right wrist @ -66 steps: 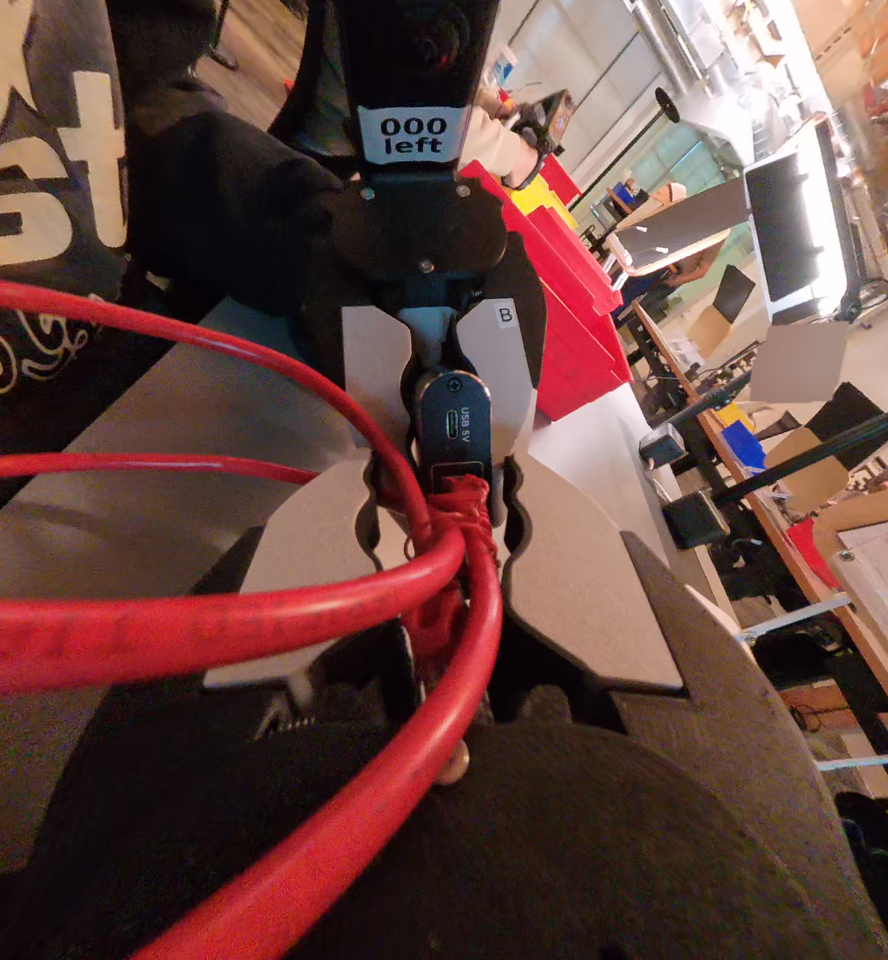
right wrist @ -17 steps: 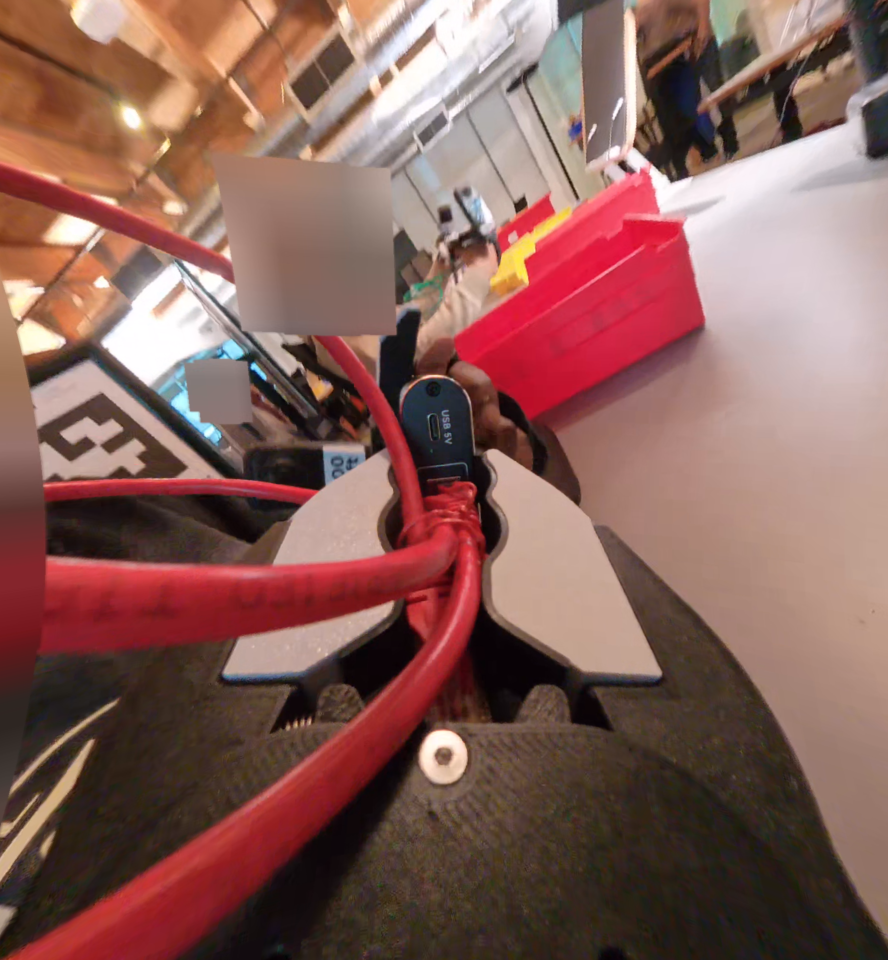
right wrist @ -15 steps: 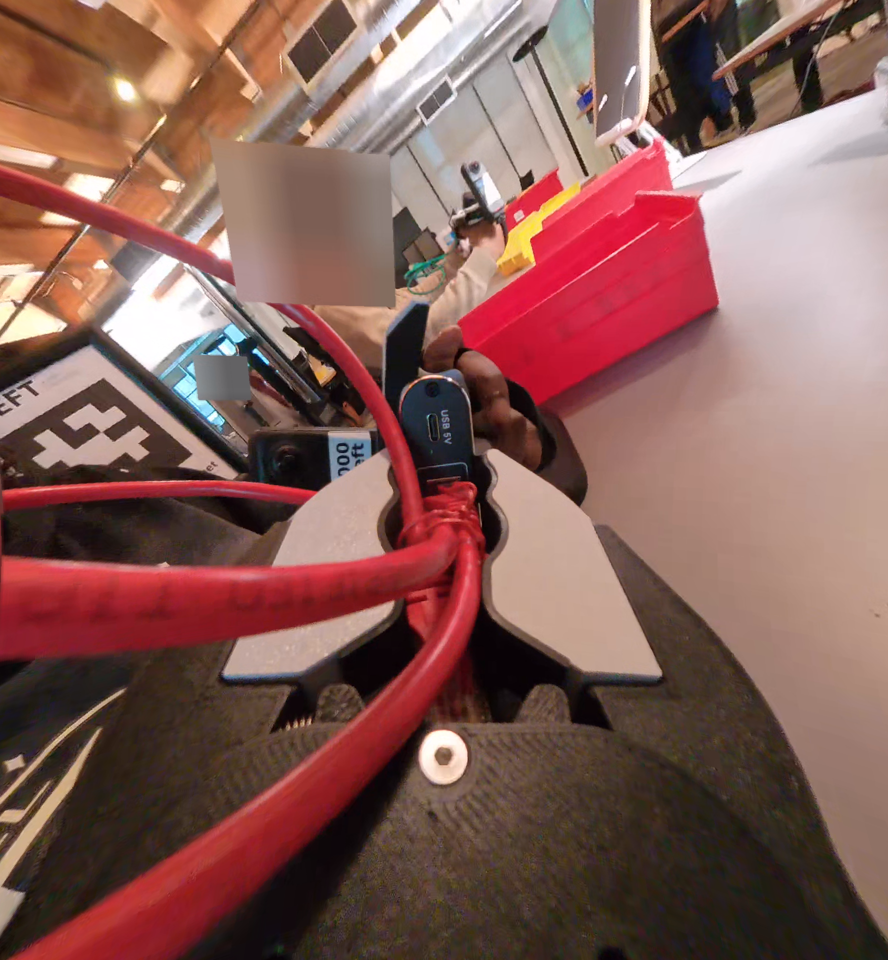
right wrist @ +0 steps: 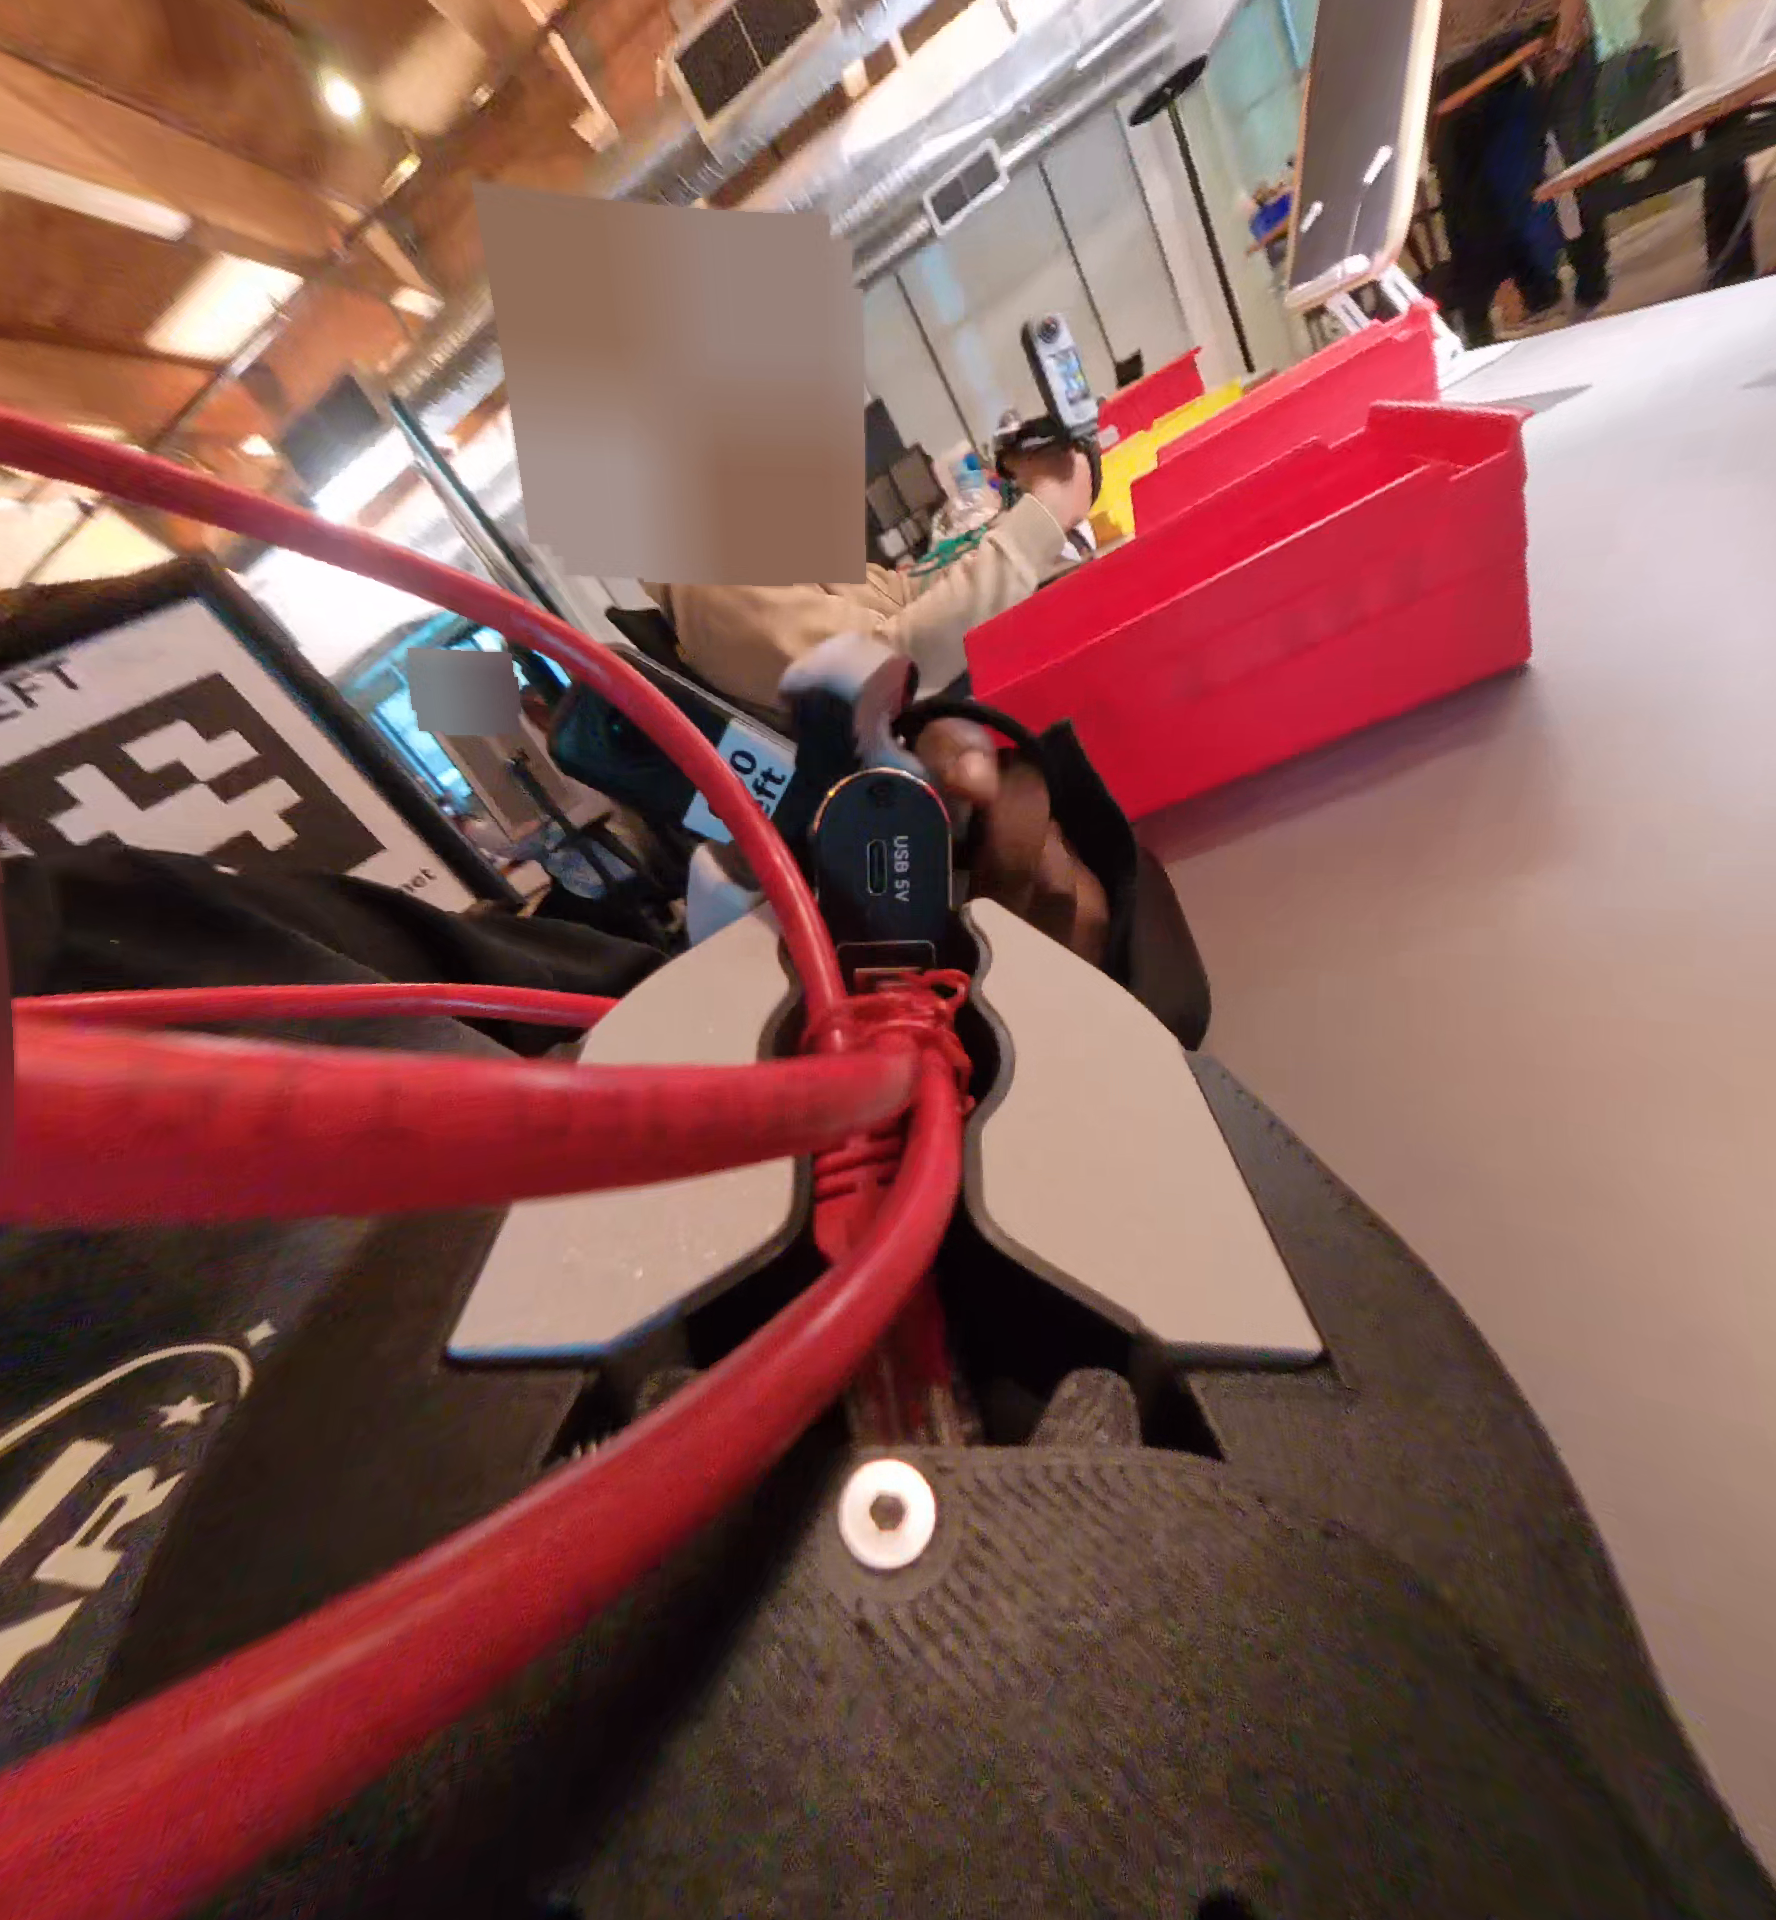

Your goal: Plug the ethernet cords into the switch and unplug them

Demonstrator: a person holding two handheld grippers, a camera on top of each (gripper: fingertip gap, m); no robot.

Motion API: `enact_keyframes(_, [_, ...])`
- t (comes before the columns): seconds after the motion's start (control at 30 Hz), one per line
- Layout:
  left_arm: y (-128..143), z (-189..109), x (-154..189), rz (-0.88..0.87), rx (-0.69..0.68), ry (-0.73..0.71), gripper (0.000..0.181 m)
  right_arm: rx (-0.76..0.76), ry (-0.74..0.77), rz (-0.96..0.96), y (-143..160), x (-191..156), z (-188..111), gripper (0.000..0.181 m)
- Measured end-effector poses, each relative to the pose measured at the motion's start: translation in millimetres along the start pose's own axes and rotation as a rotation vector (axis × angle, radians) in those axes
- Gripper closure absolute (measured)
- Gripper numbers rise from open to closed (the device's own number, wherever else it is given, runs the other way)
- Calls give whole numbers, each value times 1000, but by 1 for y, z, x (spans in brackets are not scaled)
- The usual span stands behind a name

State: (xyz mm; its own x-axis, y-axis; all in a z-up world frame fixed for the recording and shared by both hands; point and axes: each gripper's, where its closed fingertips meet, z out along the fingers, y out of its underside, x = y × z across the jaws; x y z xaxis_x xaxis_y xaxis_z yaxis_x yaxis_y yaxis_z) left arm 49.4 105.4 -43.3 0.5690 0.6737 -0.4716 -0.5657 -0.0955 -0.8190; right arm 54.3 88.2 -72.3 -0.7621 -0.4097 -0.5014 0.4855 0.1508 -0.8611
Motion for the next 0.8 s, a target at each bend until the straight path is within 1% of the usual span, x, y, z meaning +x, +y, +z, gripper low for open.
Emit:
enact_keyframes(0.03, [2, -1, -6, -8, -12, -33, 141, 23, -14, 6, -4, 2, -4, 157])
enact_keyframes(0.07, [3, -2, -11, -13, -20, -63, 132, 59, -13, 8, -10, 3, -10, 157])
enact_keyframes(0.13, [8, -4, -19, -53, -45, -76, 128, 121, 17, -18, -24, 5, -24, 158])
enact_keyframes(0.17, [12, -4, -21, -112, -59, -73, 127, 142, 37, -40, -30, 5, -30, 157])
enact_keyframes(0.23, [21, 0, -13, -257, -96, -2, 126, 163, 66, -77, -36, 5, -35, 157])
enact_keyframes(0.3, [33, 5, -5, -397, -164, 38, 124, 186, 63, -130, -39, 3, -37, 157])
enact_keyframes(0.33, [36, 8, 2, -478, -182, 84, 122, 191, 59, -149, -39, 2, -37, 157])
enact_keyframes(0.4, [33, 12, 13, -647, -172, 159, 123, 178, 65, -186, -35, 0, -33, 157])
enact_keyframes(0.43, [30, 14, 14, -703, -146, 169, 129, 156, 77, -199, -32, 1, -31, 157])
enact_keyframes(0.5, [27, 14, 16, -760, -114, 183, 141, 108, 98, -227, -25, 3, -26, 157])
enact_keyframes(0.53, [30, 14, 15, -764, -132, 169, 152, 96, 96, -235, -23, 2, -24, 157])
enact_keyframes(0.57, [32, 12, 14, -753, -145, 172, 157, 92, 98, -242, -22, 2, -23, 157])
enact_keyframes(0.67, [33, 11, 14, -761, -157, 179, 157, 79, 102, -260, -22, 0, -22, 156])
enact_keyframes(0.77, [28, 9, 11, -852, -117, 202, 157, 71, 121, -314, -25, -2, -25, 153])
enact_keyframes(0.8, [26, 8, 7, -887, -97, 197, 157, 74, 138, -350, -28, -1, -29, 149])
